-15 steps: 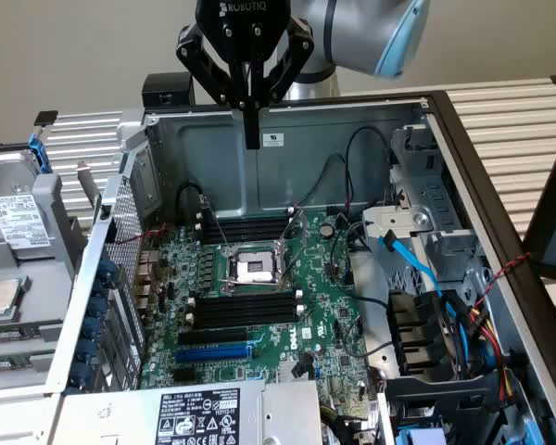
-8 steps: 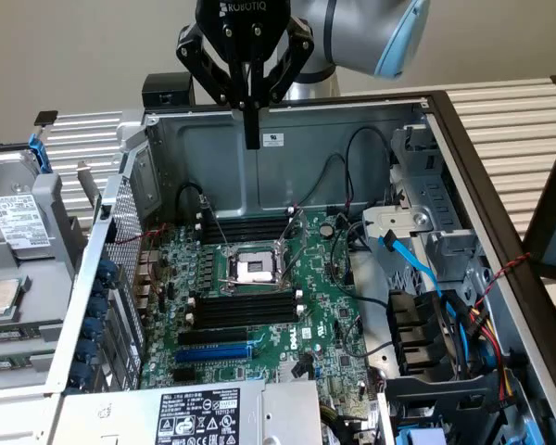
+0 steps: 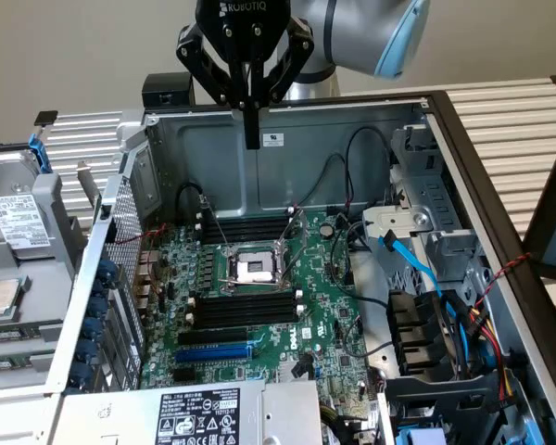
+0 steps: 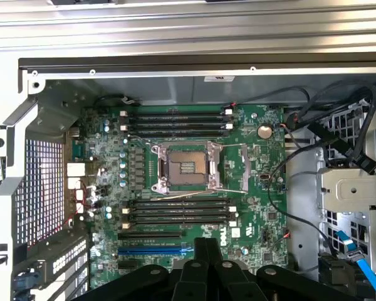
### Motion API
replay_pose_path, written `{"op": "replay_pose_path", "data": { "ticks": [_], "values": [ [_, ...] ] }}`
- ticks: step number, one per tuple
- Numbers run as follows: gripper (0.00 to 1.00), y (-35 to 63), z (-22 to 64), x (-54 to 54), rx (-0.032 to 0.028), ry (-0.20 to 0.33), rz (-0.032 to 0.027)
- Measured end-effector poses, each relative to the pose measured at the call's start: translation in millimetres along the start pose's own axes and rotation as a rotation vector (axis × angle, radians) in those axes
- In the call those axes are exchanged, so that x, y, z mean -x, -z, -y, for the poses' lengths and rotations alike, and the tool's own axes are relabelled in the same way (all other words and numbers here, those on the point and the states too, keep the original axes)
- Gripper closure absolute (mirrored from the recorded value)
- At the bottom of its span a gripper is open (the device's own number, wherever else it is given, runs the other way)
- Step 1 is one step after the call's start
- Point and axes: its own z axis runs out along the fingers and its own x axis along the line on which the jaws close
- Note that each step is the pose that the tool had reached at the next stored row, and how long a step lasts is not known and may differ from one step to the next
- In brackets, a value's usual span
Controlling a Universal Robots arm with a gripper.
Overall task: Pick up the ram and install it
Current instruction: 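Reach for the ram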
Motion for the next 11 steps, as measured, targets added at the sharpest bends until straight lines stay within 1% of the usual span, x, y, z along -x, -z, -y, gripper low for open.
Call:
{"op": "replay_pose_path", "data": {
  "ticks": [1, 2, 11],
  "values": [
    [0.90, 0.0, 0.1, -1.1, -0.0002, 0.000, -0.0002],
    [0.90, -0.1, 0.3, -4.5, -0.0001, 0.000, -0.0002],
    [0.90, 0.6, 3.2, -45.5, -0.0001, 0.000, -0.0006]
  ]
}}
